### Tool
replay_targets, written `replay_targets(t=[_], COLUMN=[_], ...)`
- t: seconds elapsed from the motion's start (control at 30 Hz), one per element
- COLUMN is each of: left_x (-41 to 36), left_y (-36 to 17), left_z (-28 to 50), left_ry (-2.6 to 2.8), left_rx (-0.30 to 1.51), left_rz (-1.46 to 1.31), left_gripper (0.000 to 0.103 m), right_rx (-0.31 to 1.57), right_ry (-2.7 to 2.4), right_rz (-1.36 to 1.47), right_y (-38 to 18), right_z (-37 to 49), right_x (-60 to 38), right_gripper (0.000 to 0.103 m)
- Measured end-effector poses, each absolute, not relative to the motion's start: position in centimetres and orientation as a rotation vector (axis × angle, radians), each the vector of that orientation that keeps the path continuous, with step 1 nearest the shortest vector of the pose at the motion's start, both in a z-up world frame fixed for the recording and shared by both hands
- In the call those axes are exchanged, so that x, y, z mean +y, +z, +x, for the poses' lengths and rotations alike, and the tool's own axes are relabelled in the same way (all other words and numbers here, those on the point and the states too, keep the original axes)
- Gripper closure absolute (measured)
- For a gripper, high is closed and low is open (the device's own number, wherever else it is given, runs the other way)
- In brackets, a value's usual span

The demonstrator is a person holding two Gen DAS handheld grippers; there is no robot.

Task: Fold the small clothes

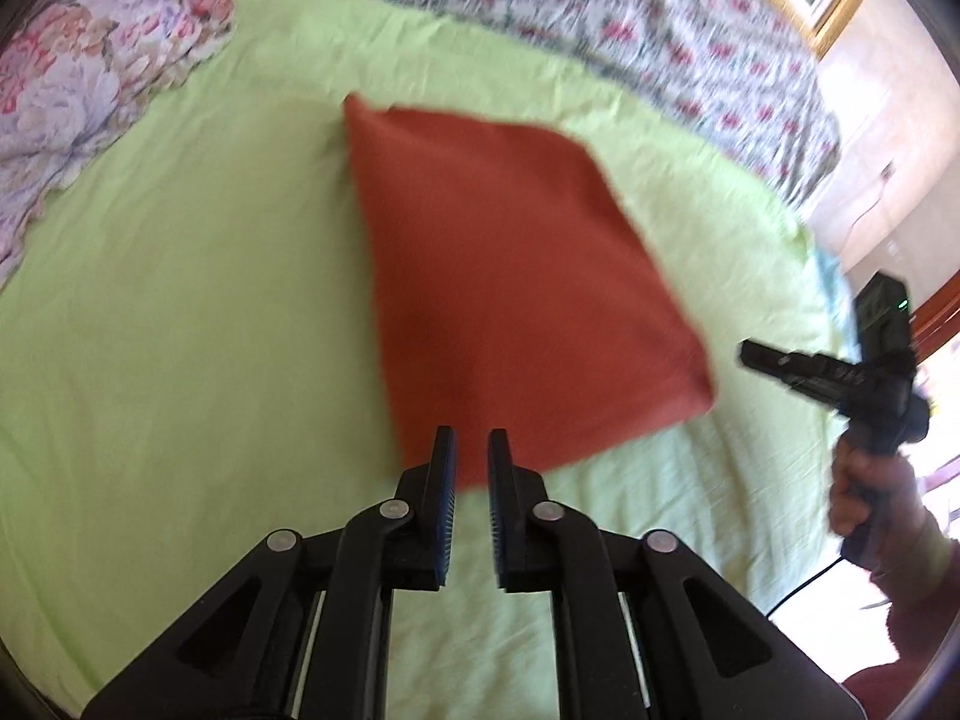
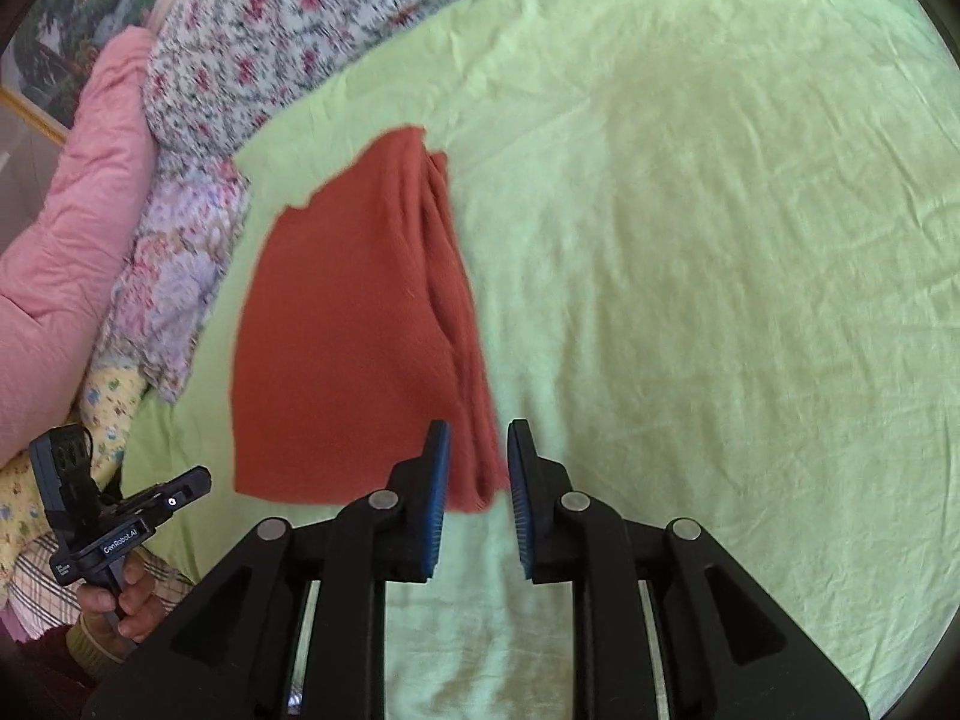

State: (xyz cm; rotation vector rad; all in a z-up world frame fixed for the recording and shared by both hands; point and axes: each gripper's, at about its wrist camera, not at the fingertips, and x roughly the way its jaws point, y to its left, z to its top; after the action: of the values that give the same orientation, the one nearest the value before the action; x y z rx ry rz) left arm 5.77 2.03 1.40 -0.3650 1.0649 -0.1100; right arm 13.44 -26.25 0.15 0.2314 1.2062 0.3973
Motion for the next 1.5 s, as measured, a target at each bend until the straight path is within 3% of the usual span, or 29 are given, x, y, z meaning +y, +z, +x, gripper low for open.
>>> replay_targets(t=[0.3, 0.77, 1.13, 1.5], left_x=[1.0, 1.7, 0.8, 0.7], left_y=[0.8, -4.1, -6.4, -4.4], left_z=[9.2, 11.6, 12.2, 9.1], left_ry=[-0.122, -0.099, -0.084, -0.093], left_rx=[1.066, 1.165, 1.167, 1.163], left_rz=[-0.386, -0.42, -0.366, -0.407], left_gripper=[0.088, 0.083, 0.084, 0.08], right_rx=[1.164, 1.253, 1.232, 1.165], right_ry=[0.532, 0.508, 0.481, 0.516], right_rz=[0.228, 0.181, 0.193, 0.249], right_y=[0.7, -3.5, -6.0, -1.5], right_z=[16.3, 21.2, 22.8, 16.8], right_x=[-19.9, -18.3, -19.9, -22.1], right_gripper=[0.082, 0.082, 0.093, 0.082])
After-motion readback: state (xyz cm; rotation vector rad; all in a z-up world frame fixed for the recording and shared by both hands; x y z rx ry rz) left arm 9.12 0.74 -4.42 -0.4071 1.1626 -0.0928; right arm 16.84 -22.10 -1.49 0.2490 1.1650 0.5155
